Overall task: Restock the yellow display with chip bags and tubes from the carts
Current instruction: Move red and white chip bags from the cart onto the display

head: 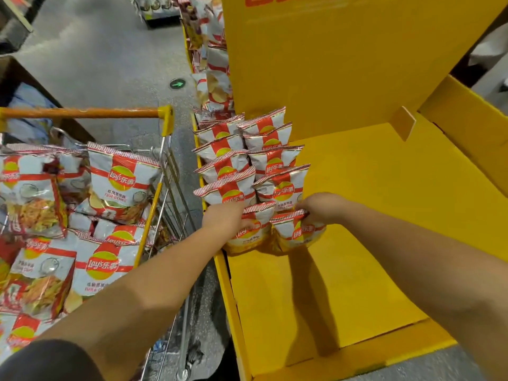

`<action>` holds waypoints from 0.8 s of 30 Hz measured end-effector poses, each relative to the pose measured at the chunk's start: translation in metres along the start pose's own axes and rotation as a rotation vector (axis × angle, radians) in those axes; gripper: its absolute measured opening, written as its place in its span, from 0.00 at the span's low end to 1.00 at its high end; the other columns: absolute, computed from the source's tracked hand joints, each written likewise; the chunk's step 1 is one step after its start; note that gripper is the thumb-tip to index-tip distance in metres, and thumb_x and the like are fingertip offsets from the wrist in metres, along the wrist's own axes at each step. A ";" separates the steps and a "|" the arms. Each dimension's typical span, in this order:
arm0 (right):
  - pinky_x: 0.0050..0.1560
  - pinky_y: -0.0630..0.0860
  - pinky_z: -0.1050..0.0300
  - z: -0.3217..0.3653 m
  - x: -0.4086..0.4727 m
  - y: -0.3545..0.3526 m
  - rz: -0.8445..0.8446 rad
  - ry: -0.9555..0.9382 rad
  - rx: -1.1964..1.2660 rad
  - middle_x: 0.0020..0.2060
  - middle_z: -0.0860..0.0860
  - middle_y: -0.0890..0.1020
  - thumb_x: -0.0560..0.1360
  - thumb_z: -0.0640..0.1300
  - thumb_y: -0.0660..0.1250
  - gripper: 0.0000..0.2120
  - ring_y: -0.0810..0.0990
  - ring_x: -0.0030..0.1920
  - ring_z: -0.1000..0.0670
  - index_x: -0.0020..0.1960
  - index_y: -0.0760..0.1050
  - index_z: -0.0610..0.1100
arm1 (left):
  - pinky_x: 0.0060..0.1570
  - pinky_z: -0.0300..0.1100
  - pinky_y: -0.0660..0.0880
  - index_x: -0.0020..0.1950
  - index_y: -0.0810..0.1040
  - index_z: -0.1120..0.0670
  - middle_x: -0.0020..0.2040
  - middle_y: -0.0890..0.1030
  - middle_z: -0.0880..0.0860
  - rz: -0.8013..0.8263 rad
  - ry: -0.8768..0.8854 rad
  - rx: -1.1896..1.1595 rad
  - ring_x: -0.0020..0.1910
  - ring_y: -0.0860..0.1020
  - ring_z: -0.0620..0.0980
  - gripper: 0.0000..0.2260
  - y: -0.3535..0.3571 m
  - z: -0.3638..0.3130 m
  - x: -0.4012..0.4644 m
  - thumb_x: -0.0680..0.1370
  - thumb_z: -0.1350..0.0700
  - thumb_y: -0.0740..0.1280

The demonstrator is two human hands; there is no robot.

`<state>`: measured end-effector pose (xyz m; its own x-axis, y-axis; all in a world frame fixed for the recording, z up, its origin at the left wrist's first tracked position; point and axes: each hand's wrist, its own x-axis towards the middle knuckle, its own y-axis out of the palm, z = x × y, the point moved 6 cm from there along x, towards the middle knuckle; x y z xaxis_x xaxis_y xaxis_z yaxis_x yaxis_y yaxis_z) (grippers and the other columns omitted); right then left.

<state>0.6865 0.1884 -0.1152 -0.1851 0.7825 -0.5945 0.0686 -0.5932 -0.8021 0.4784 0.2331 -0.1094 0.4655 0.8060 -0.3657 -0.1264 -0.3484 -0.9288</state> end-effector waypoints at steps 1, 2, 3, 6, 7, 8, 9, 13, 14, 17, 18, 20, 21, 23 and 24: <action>0.47 0.74 0.55 0.004 0.009 -0.001 -0.010 -0.010 0.007 0.58 0.51 0.80 0.75 0.53 0.68 0.21 0.77 0.56 0.46 0.67 0.72 0.53 | 0.41 0.48 0.74 0.63 0.70 0.50 0.55 0.80 0.54 0.000 -0.014 -0.008 0.53 0.79 0.58 0.27 0.003 0.008 0.004 0.74 0.34 0.65; 0.47 0.74 0.55 0.008 0.018 -0.003 -0.025 -0.020 0.010 0.59 0.52 0.80 0.75 0.53 0.69 0.22 0.78 0.56 0.46 0.68 0.71 0.53 | 0.40 0.48 0.72 0.63 0.70 0.51 0.55 0.80 0.54 -0.008 -0.020 -0.010 0.53 0.79 0.58 0.27 0.005 0.014 0.007 0.74 0.33 0.65; 0.47 0.75 0.55 0.011 0.025 -0.005 -0.046 -0.031 0.007 0.59 0.52 0.80 0.75 0.53 0.69 0.22 0.78 0.57 0.47 0.68 0.71 0.54 | 0.40 0.48 0.72 0.63 0.70 0.52 0.55 0.80 0.54 -0.013 -0.020 -0.003 0.52 0.80 0.58 0.27 0.008 0.019 0.009 0.74 0.33 0.65; 0.48 0.76 0.54 0.015 0.042 -0.015 -0.137 -0.043 -0.052 0.57 0.52 0.81 0.74 0.53 0.69 0.22 0.78 0.57 0.47 0.67 0.73 0.54 | 0.38 0.48 0.70 0.58 0.70 0.54 0.52 0.79 0.54 -0.062 0.006 0.040 0.50 0.79 0.56 0.26 0.012 0.030 0.011 0.74 0.33 0.64; 0.48 0.75 0.55 0.014 0.047 -0.018 -0.156 -0.028 -0.078 0.58 0.51 0.80 0.74 0.54 0.69 0.22 0.77 0.58 0.46 0.67 0.73 0.54 | 0.38 0.48 0.70 0.58 0.70 0.54 0.52 0.78 0.53 -0.081 0.012 0.055 0.50 0.79 0.56 0.27 0.014 0.033 0.011 0.74 0.32 0.63; 0.50 0.73 0.55 0.012 0.049 -0.021 -0.173 -0.008 -0.103 0.59 0.50 0.79 0.75 0.55 0.68 0.22 0.76 0.59 0.46 0.67 0.73 0.53 | 0.38 0.48 0.70 0.59 0.70 0.54 0.52 0.78 0.53 -0.101 0.017 0.079 0.50 0.79 0.55 0.28 0.015 0.035 0.010 0.74 0.32 0.63; 0.52 0.72 0.54 0.010 0.050 -0.023 -0.192 0.012 -0.128 0.59 0.50 0.79 0.75 0.55 0.68 0.22 0.75 0.60 0.46 0.67 0.73 0.53 | 0.37 0.48 0.71 0.60 0.69 0.54 0.52 0.77 0.53 -0.110 0.018 0.100 0.49 0.79 0.55 0.29 0.017 0.037 0.011 0.74 0.31 0.62; 0.58 0.68 0.50 0.004 0.052 -0.025 -0.273 0.062 -0.185 0.62 0.53 0.78 0.75 0.58 0.66 0.21 0.71 0.63 0.47 0.67 0.72 0.54 | 0.41 0.49 0.73 0.62 0.68 0.54 0.51 0.78 0.53 -0.137 0.041 0.164 0.48 0.79 0.55 0.31 0.019 0.037 0.016 0.73 0.30 0.62; 0.59 0.67 0.50 0.003 0.052 -0.022 -0.274 0.081 -0.187 0.63 0.53 0.77 0.76 0.58 0.66 0.22 0.70 0.64 0.47 0.67 0.71 0.54 | 0.43 0.50 0.74 0.61 0.69 0.54 0.52 0.79 0.53 -0.150 0.053 0.191 0.50 0.79 0.55 0.31 0.018 0.035 0.018 0.72 0.30 0.62; 0.65 0.64 0.47 0.004 0.050 -0.011 -0.280 0.196 -0.117 0.65 0.52 0.75 0.75 0.58 0.66 0.25 0.69 0.66 0.46 0.70 0.67 0.53 | 0.50 0.50 0.73 0.61 0.70 0.54 0.54 0.79 0.54 -0.154 0.055 0.223 0.55 0.78 0.56 0.32 0.017 0.030 0.026 0.72 0.29 0.62; 0.66 0.62 0.46 0.006 0.049 -0.009 -0.301 0.235 -0.088 0.66 0.51 0.74 0.75 0.57 0.66 0.27 0.68 0.67 0.45 0.71 0.65 0.52 | 0.51 0.50 0.73 0.61 0.70 0.54 0.54 0.79 0.54 -0.147 0.044 0.208 0.55 0.77 0.56 0.32 0.016 0.029 0.028 0.71 0.29 0.62; 0.67 0.61 0.45 0.011 0.043 -0.007 -0.363 0.284 -0.049 0.67 0.50 0.72 0.74 0.55 0.67 0.29 0.66 0.69 0.45 0.72 0.62 0.51 | 0.51 0.50 0.73 0.59 0.70 0.54 0.53 0.79 0.54 -0.146 0.025 0.161 0.54 0.77 0.56 0.32 0.012 0.031 0.028 0.71 0.28 0.62; 0.67 0.61 0.44 0.013 0.039 -0.008 -0.379 0.298 -0.023 0.68 0.49 0.70 0.74 0.53 0.67 0.31 0.65 0.70 0.44 0.73 0.60 0.50 | 0.51 0.50 0.73 0.58 0.71 0.53 0.53 0.78 0.53 -0.159 0.020 0.137 0.54 0.77 0.55 0.31 0.008 0.031 0.026 0.70 0.28 0.63; 0.68 0.60 0.44 0.015 0.028 -0.009 -0.376 0.322 0.050 0.71 0.48 0.66 0.73 0.52 0.69 0.36 0.62 0.72 0.44 0.75 0.56 0.50 | 0.52 0.49 0.74 0.59 0.71 0.52 0.54 0.77 0.52 -0.219 0.013 0.102 0.55 0.76 0.53 0.31 -0.002 0.031 0.017 0.70 0.28 0.63; 0.69 0.59 0.44 0.016 0.021 -0.010 -0.379 0.331 0.087 0.72 0.48 0.64 0.73 0.52 0.69 0.37 0.60 0.73 0.44 0.76 0.54 0.50 | 0.53 0.49 0.74 0.60 0.72 0.52 0.55 0.77 0.52 -0.247 0.004 0.081 0.56 0.76 0.53 0.32 -0.008 0.031 0.011 0.70 0.28 0.62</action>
<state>0.6664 0.2080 -0.1188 0.1403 0.9553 -0.2601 -0.0274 -0.2589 -0.9655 0.4578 0.2593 -0.1080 0.4942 0.8601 -0.1268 -0.0784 -0.1012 -0.9918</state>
